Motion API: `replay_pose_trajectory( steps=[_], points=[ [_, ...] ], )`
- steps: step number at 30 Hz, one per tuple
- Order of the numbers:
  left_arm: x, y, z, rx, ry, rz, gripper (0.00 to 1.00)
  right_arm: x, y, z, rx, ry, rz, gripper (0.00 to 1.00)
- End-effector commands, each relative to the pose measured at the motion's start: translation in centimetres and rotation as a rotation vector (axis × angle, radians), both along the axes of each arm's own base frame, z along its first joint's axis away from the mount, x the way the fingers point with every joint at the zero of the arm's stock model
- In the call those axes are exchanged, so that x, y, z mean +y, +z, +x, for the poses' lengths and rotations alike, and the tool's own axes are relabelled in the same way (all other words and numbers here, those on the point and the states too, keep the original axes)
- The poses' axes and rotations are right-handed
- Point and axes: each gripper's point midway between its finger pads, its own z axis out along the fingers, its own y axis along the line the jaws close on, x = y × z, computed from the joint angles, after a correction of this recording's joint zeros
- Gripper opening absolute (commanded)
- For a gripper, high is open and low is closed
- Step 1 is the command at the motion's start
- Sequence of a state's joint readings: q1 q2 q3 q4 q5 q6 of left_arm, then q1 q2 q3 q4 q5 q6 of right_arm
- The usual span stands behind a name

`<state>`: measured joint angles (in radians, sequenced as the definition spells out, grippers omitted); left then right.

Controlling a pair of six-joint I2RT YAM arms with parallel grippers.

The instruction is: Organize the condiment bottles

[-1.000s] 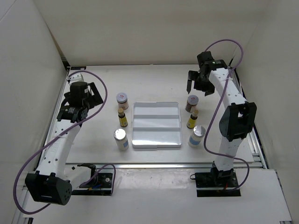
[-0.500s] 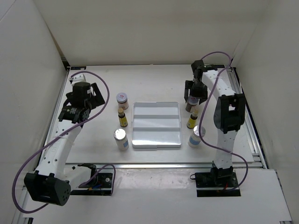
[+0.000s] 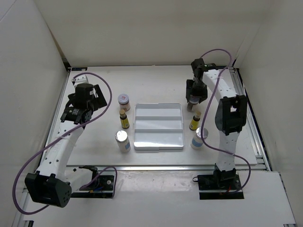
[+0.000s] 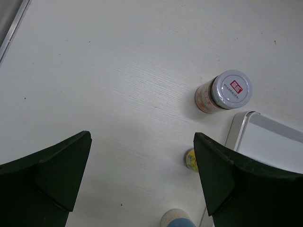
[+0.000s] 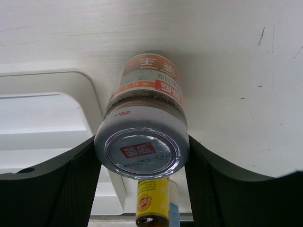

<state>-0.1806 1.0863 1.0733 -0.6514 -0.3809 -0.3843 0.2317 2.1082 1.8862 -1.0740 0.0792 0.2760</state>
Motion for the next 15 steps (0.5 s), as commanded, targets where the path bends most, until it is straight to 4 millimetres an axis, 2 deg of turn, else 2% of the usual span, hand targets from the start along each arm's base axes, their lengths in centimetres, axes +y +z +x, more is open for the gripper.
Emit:
replay_pose_trajectory(
  steps=[1, 3, 6, 9, 11, 15],
  points=[
    [-0.5, 0.1, 0.4, -0.011, -0.017, 0.007, 1.0, 2.3, 8.3, 1.7, -0.235, 0.079, 0.011, 0.21],
    [-0.5, -0.2, 0.5, -0.002, -0.017, 0.009, 1.0, 3.9, 10.0, 1.4, -0.27, 0.125, 0.021, 0.19],
    [-0.8, -0.3, 0.7, 0.0, -0.031, 0.016, 1.0, 6.0, 10.8, 0.7, -0.292, 0.184, 0.031, 0.18],
    [-0.8, -0.3, 0.7, 0.0, -0.031, 0.016, 1.0, 8.3, 10.8, -0.3, -0.292, 0.239, 0.039, 0.16],
    [-1.2, -0.6, 0.8, 0.009, -0.04, 0.018, 1.0, 9.5, 9.9, -1.3, -0.264, 0.274, 0.035, 0.15],
    [-1.2, -0.6, 1.1, 0.011, -0.04, 0.018, 1.0, 10.8, 8.9, -3.1, -0.221, 0.284, 0.072, 0.13]
  ],
)
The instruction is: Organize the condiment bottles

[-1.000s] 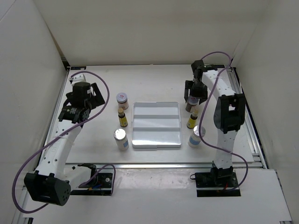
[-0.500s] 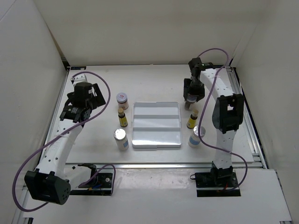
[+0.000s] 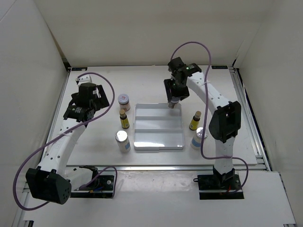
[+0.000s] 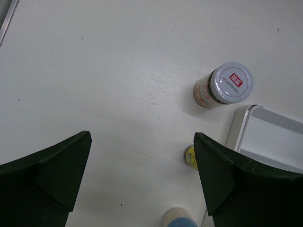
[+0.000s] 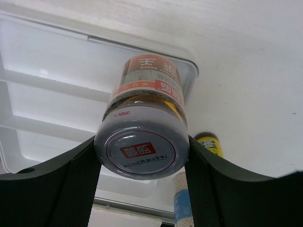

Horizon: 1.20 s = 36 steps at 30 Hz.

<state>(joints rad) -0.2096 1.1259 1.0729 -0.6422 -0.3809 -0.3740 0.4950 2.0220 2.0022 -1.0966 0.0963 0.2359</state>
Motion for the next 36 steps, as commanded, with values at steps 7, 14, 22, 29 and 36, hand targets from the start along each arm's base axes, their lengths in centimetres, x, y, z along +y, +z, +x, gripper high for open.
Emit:
replay_pose_trajectory(
  steps=[7, 14, 22, 29, 36],
  points=[
    [-0.6, 0.5, 1.0, -0.022, -0.02, 0.01, 1.0, 1.0, -0.8, -2.0, 0.029, -0.013, 0.074, 0.13],
    [-0.7, 0.5, 1.0, -0.018, -0.033, 0.013, 1.0, 0.5, -3.8, -2.3, 0.074, -0.022, 0.027, 0.36],
    [-1.9, -0.1, 2.8, 0.014, -0.069, 0.012, 1.0, -0.4, -3.8, -1.8, 0.041, -0.041, -0.012, 0.31],
    [-3.1, 0.7, 4.5, 0.036, -0.093, 0.015, 1.0, -0.7, -3.5, -0.8, 0.022, -0.051, -0.005, 0.17],
    [-4.7, 1.0, 6.5, 0.046, -0.152, -0.013, 1.0, -1.4, -3.6, -0.5, 0.031, -0.066, -0.054, 0.9]
  ],
)
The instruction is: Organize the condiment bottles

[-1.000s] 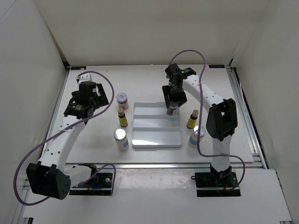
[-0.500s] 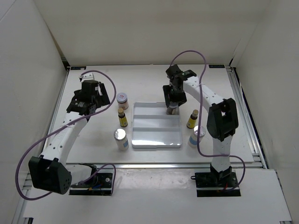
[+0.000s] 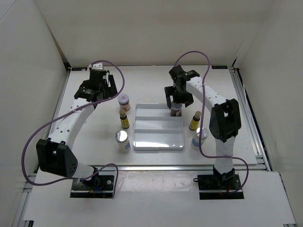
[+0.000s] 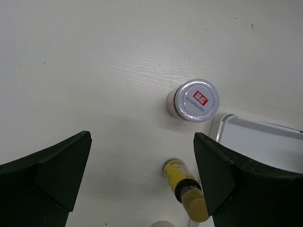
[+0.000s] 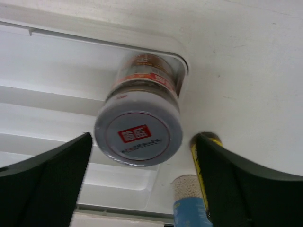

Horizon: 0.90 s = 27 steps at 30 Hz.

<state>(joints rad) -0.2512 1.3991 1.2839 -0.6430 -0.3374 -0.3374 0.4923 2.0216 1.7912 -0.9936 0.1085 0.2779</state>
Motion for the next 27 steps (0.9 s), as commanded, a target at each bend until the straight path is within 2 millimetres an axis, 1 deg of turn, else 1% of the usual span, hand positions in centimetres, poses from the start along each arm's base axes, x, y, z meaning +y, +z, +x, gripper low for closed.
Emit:
replay_pose_trajectory(
  steps=[1, 2, 3, 4, 5, 6, 7, 8, 9, 10, 11, 12, 13, 15, 16, 18, 19, 21, 22, 23, 24, 25, 26, 27],
  points=[
    [-2.3, 0.9, 1.3, -0.004, -0.091, -0.036, 1.0, -0.6, 2.5, 1.1, -0.069, -0.032, -0.017, 0.97],
    [-3.1, 1.3, 1.7, -0.01, -0.123, -0.033, 1.0, -0.6, 3.8, 1.3, -0.102, -0.036, -0.008, 1.0],
    [-3.4, 0.5, 2.2, 0.012, -0.136, -0.027, 1.0, -0.6, 4.3, 1.3, -0.113, -0.036, -0.002, 1.0],
    [-4.2, 0.4, 2.3, 0.017, -0.166, -0.025, 1.0, -0.5, 5.8, 1.5, -0.149, -0.038, 0.018, 1.0],
    [-5.2, 0.6, 2.7, 0.015, -0.203, -0.02, 1.0, -0.6, 6.7, 1.8, -0.176, -0.042, 0.023, 1.0],
    [-5.3, 0.4, 3.1, 0.021, -0.203, -0.019, 1.0, -0.5, 8.0, 2.0, -0.207, -0.043, 0.04, 1.0],
    [-6.5, -0.7, 3.4, 0.05, -0.248, -0.023, 1.0, -0.6, 9.4, 1.8, -0.235, -0.044, 0.056, 1.0],
    [-7.3, -0.5, 3.8, 0.047, -0.266, -0.03, 1.0, -0.5, 10.4, 1.9, -0.261, -0.045, 0.07, 1.0],
    [-7.4, -0.9, 4.2, 0.055, -0.273, -0.02, 1.0, -0.5, 11.3, 1.9, -0.281, -0.045, 0.081, 1.0],
    [-8.1, -2.0, 4.5, 0.081, -0.285, -0.014, 1.0, -0.5, 12.3, 1.6, -0.298, -0.042, 0.101, 1.0],
    [-8.4, -2.3, 4.7, 0.084, -0.282, 0.0, 1.0, -0.5, 12.7, 1.4, -0.304, -0.03, 0.109, 1.0],
    [-8.2, -3.3, 5.0, 0.107, -0.269, 0.017, 1.0, -0.8, 13.1, 1.5, -0.312, -0.039, 0.112, 1.0],
    [-8.5, -3.9, 5.0, 0.117, -0.272, 0.026, 1.0, -0.8, 13.6, 1.3, -0.32, -0.036, 0.126, 1.0],
    [-8.4, -4.8, 5.2, 0.134, -0.245, 0.025, 1.0, -1.0, 13.8, 1.0, -0.323, -0.028, 0.123, 1.0],
    [-8.2, -5.8, 5.3, 0.157, -0.238, 0.037, 1.0, -1.1, 14.4, 0.8, -0.338, -0.02, 0.126, 1.0],
    [-8.0, -6.7, 5.5, 0.173, -0.216, 0.048, 1.0, -1.3, 13.7, 0.2, -0.315, -0.015, 0.123, 1.0],
    [-7.6, -7.5, 5.6, 0.188, -0.191, 0.063, 1.0, -1.4, 14.2, 0.0, -0.329, -0.007, 0.126, 1.0],
    [-7.5, -8.0, 5.9, 0.195, -0.182, 0.074, 1.0, -1.6, 13.7, -0.3, -0.32, -0.007, 0.121, 1.0],
    [-7.4, -8.7, 6.2, 0.207, -0.175, 0.086, 1.0, -1.6, 14.2, -0.5, -0.33, -0.007, 0.126, 1.0],
    [-7.5, -9.2, 6.2, 0.218, -0.168, 0.083, 1.0, -1.6, 13.8, -0.7, -0.317, -0.003, 0.129, 1.0],
    [-7.1, -9.4, 6.6, 0.219, -0.151, 0.076, 1.0, -1.6, 14.1, -0.8, -0.325, -0.003, 0.133, 1.0],
    [-7.1, -10.3, 6.6, 0.24, -0.151, 0.082, 1.0, -1.7, 13.8, -0.9, -0.317, 0.005, 0.124, 1.0],
    [-6.8, -10.8, 6.7, 0.251, -0.147, 0.074, 1.0, -1.7, 13.8, -0.9, -0.317, 0.006, 0.124, 1.0],
    [-7.1, -10.9, 6.9, 0.252, -0.146, 0.06, 1.0, -1.7, 13.8, -0.9, -0.317, 0.006, 0.124, 1.0]
  ],
)
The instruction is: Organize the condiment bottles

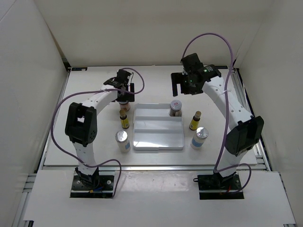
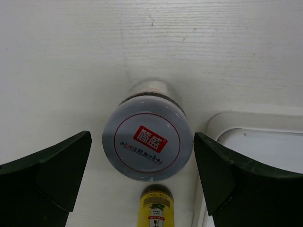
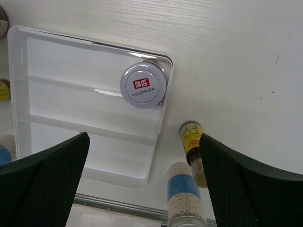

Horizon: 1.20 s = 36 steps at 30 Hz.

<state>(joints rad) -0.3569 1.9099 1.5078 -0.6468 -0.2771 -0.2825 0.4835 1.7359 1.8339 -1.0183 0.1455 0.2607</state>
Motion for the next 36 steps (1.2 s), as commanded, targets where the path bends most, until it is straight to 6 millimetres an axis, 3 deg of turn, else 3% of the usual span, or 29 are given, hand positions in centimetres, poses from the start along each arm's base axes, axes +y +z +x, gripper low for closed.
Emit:
replay_pose_trajectory(
  steps=[1, 2, 3, 6, 7, 11, 15, 17, 20, 22, 26, 30, 36],
  points=[
    [0.3, 1.3, 1.7, -0.042, 0.042, -0.029, 1.0, -0.2, 1.3, -0.3, -0.032, 0.015, 0.016, 1.0],
    [0.1, 0.4, 1.6, -0.022, 0.036, -0.031, 0.97, -0.2, 1.3, -0.3, -0.032, 0.015, 0.016, 1.0],
    [0.1, 0.8, 1.9, -0.032, 0.036, -0.035, 0.95, -0.2, 1.3, -0.3, -0.032, 0.015, 0.016, 1.0],
    [-0.1, 0.6, 2.2, -0.024, 0.03, -0.057, 0.77, -0.5, 1.1, -0.4, -0.026, 0.009, 0.004, 1.0],
    [-0.2, 1.0, 2.4, -0.034, 0.03, -0.06, 0.62, -0.6, 1.0, -0.6, -0.018, 0.009, 0.0, 1.0],
    [0.0, 4.2, 3.2, -0.109, 0.031, -0.065, 0.36, -1.0, 1.5, -0.8, -0.034, -0.001, -0.009, 1.0],
    [0.1, 10.9, 3.6, -0.251, 0.021, -0.093, 0.3, -1.5, 0.8, -1.2, -0.019, -0.007, -0.027, 1.0],
    [-1.4, 13.3, 3.4, -0.294, -0.039, -0.124, 0.26, -1.5, 0.8, -1.5, -0.016, -0.015, -0.023, 1.0],
    [-5.4, 15.8, 1.9, -0.317, -0.193, -0.217, 0.23, -1.7, 0.7, -2.0, -0.012, -0.023, -0.019, 1.0],
    [-6.4, 16.3, 1.4, -0.32, -0.231, -0.229, 0.23, -1.9, 0.3, -2.3, 0.007, -0.032, -0.022, 1.0],
    [-10.4, 14.0, -1.2, -0.255, -0.354, -0.23, 0.22, -2.1, 0.4, -2.8, 0.008, -0.04, -0.017, 1.0],
    [-11.8, 11.5, -3.1, -0.182, -0.37, -0.255, 0.21, -2.5, 0.3, -3.7, 0.011, -0.049, -0.012, 1.0],
    [-13.1, 7.8, -4.1, -0.094, -0.375, -0.243, 0.2, -3.3, 0.4, -4.2, 0.012, -0.064, -0.023, 1.0]
  ],
)
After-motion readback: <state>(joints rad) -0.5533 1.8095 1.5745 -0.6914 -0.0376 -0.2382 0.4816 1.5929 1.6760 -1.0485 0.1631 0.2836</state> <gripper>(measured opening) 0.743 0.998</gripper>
